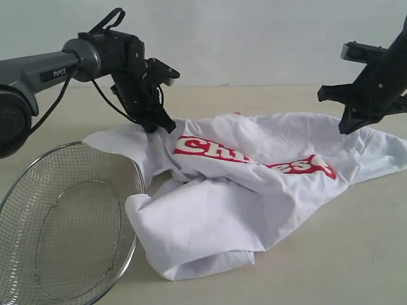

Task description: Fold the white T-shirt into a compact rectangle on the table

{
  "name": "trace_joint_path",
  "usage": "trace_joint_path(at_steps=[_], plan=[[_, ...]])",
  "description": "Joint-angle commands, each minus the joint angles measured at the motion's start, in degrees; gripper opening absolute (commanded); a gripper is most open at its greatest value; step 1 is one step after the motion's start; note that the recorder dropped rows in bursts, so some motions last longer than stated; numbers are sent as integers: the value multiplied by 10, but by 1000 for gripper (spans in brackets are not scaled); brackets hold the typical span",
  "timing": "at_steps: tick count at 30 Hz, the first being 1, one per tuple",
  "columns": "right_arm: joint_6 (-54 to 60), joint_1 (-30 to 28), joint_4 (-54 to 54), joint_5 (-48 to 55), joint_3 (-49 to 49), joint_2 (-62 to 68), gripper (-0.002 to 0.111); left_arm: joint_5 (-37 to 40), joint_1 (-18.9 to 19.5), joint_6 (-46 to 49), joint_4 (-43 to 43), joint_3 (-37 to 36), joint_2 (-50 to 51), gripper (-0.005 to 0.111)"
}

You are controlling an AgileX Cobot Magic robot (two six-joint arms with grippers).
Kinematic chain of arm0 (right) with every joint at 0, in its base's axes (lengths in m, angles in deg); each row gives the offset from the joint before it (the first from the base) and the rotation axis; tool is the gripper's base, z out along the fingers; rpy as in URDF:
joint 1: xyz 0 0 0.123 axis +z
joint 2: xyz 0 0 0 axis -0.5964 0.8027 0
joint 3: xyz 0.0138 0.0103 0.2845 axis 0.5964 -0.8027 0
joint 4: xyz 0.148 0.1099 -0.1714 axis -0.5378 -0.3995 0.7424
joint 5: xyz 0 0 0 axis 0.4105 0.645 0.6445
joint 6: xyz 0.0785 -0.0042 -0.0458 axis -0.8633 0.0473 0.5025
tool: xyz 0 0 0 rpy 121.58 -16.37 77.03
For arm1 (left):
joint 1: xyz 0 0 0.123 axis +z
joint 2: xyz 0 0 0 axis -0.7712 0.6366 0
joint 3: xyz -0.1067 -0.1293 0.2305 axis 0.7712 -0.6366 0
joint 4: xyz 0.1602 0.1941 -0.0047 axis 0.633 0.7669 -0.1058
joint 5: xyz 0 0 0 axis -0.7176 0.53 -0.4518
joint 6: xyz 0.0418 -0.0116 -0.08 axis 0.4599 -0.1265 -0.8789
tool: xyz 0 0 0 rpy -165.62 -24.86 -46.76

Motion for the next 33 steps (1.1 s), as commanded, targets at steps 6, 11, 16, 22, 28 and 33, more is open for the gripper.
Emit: trace_joint_path(at_steps=[6, 11, 16, 22, 28, 33], plan=[[-2, -15, 14, 1, 0, 30, 0, 15, 41, -1, 18, 28, 29, 5], [-11, -15, 15, -13, 0, 57, 0, 14, 55, -1, 17, 44, 29, 5], [-11, -15, 23, -3, 0, 74, 0, 14, 56, -1, 13, 58, 33, 5], [-11, -25, 22, 17, -2, 9, 0, 22, 56, -1, 13, 66, 41, 5], [-10, -26, 20, -1, -68, -3, 0, 40, 56, -1, 13, 71, 41, 5], [6, -26, -5, -14, -96, -4, 0, 43, 56, -1, 13, 71, 41, 5]])
